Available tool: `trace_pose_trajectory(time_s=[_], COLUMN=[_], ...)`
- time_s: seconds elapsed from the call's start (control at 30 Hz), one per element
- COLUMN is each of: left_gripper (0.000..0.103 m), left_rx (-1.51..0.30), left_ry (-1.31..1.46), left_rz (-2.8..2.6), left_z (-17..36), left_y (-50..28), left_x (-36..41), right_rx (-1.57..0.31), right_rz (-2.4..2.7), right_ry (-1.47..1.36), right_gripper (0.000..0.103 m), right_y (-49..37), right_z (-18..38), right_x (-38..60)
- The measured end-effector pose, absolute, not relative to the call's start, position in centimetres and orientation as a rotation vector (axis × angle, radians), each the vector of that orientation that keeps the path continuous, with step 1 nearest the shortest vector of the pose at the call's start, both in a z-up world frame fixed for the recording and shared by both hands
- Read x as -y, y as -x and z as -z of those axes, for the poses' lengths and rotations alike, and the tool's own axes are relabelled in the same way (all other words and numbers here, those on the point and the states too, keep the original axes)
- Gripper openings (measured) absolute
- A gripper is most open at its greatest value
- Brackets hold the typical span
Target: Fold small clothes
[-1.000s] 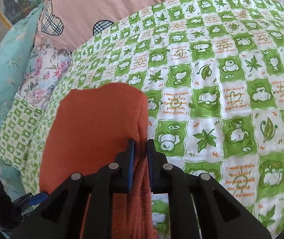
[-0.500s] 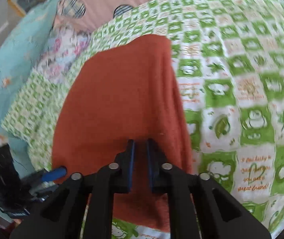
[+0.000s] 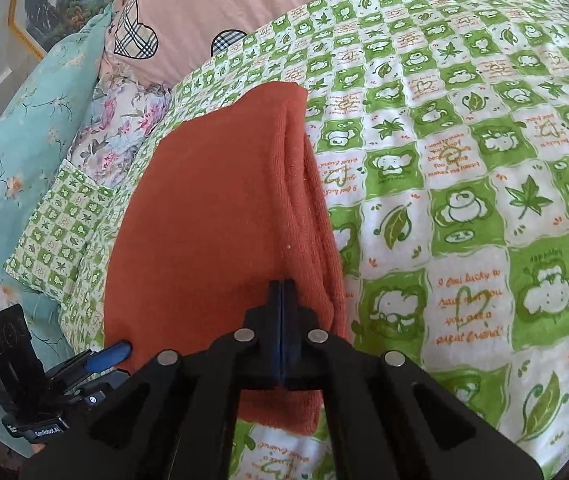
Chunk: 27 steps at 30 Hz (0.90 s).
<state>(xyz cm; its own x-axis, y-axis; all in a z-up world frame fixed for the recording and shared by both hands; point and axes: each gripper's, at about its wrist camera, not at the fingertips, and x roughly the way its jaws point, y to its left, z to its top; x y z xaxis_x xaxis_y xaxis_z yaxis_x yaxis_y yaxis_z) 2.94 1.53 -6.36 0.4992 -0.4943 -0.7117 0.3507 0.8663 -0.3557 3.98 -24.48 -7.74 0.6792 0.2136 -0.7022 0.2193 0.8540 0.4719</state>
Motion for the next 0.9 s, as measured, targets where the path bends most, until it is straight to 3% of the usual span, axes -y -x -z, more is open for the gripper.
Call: trace_pose_trajectory(time_s=[0.53,0.73,0.8,0.87,0.9], left_gripper=[0.052,0.056,0.064,0.084,0.086], left_rx=[-0.946,-0.913,-0.899,-0.895,-0.895], left_ry=[0.112,0.063,0.047,0.052,0.058], left_rz=[0.388,0.306,0.283,0.267,0.265], left_z=[5.8,4.6,4.1,3.8,3.7], left_y=[-0.7,1.3,1.9,2.1,2.3], left_x=[-1.3,-1.9,-2.1,-2.4,-2.6], right_rx=[-0.867,-0.843,-0.84,-0.838,-0.835], right_rz=[0.088,0.139,0.138,0.134,0.133], right_ry=[-0.473,-0.478,-0.48,-0.458,-0.444], right_gripper=[0.0,0.009,0.014,0.042,0.049], right_y=[0.0,2.5,3.3,4.1,4.4], right_z=[7.8,6.5,6.2,5.9,5.8], right_x=[23.5,23.8,23.6,23.0,22.6])
